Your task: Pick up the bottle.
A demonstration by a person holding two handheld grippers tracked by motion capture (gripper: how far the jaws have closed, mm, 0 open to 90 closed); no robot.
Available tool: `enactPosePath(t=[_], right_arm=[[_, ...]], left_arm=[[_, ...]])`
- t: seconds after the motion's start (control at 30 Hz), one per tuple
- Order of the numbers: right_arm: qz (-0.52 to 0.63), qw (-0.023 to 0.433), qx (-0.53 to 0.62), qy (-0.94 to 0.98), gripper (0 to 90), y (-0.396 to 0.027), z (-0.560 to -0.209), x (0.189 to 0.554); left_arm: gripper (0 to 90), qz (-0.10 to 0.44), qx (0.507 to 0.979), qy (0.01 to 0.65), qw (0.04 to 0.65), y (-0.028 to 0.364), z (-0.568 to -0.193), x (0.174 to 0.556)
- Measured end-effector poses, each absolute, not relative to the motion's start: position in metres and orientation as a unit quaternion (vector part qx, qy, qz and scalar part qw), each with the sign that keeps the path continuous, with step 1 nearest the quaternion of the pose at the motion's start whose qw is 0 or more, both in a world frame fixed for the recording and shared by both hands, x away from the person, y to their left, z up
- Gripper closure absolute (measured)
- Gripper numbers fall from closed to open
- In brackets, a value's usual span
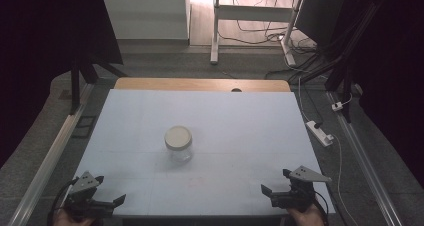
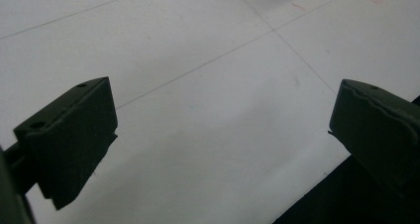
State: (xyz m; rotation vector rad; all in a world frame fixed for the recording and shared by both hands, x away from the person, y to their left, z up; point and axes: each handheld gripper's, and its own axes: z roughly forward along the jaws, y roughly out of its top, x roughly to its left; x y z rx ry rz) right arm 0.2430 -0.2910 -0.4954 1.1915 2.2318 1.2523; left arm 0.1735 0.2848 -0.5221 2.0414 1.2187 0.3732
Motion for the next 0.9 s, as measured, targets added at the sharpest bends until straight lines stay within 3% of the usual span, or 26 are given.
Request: enactPosePath(t=[0.9], right_arm=[[0.420, 0.157, 0.398, 0.800, 0.0, -0.2917, -0.4960, 0.2424]], left_arm=[[0.0, 0.133, 0.797, 0.475, 0.348, 0.2829, -0.5228, 0.1766]])
